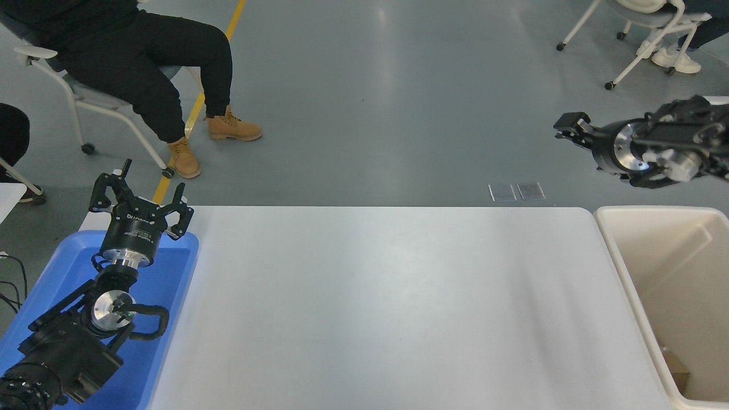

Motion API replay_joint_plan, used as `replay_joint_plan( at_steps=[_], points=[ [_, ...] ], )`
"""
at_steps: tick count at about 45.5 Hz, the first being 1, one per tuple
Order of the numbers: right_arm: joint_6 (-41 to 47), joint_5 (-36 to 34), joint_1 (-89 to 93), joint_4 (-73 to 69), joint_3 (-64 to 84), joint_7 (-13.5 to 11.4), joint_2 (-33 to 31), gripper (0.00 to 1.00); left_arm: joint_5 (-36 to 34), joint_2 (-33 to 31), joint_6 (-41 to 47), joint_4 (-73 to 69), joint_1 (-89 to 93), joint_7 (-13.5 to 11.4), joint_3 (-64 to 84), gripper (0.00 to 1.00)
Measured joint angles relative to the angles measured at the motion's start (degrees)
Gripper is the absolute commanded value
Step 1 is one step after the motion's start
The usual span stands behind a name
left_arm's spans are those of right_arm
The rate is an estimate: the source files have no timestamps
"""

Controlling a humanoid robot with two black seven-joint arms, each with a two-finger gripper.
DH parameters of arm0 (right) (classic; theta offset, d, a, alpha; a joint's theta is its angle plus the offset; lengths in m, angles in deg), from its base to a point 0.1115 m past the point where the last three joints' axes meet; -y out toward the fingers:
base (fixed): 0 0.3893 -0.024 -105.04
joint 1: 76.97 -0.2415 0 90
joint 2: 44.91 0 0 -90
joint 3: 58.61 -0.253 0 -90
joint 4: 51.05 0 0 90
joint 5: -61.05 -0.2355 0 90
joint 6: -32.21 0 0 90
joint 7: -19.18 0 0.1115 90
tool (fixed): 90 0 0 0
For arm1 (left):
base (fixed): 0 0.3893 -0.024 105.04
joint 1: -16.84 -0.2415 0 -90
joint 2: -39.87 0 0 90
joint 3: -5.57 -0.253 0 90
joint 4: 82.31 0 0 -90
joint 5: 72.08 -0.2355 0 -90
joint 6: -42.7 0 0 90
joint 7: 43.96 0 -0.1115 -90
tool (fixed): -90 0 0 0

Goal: Pick up paper ball place in dustbin

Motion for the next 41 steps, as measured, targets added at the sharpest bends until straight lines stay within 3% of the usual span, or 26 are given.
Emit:
replay_joint_plan(
  at_steps=[13,28,41],
  points=[
    [10.33,2.08,-13.15,-13.09,2.62,-3.19,-1.16,1.00,0.00,0.00,0.08,0.00,-0.06,0.00,0.00,0.99],
    [27.84,3.71,-24.36,-18.32,0.28,-4.06,-3.63,1.00,0.00,0.00,0.13,0.00,-0.06,0.00,0.00,0.99],
    [35.60,5.12,-27.31,-19.24,-1.28,-4.38,-4.78,1.00,0.00,0.00,0.16,0.00,-0.07,0.00,-0.01,0.99]
  ],
)
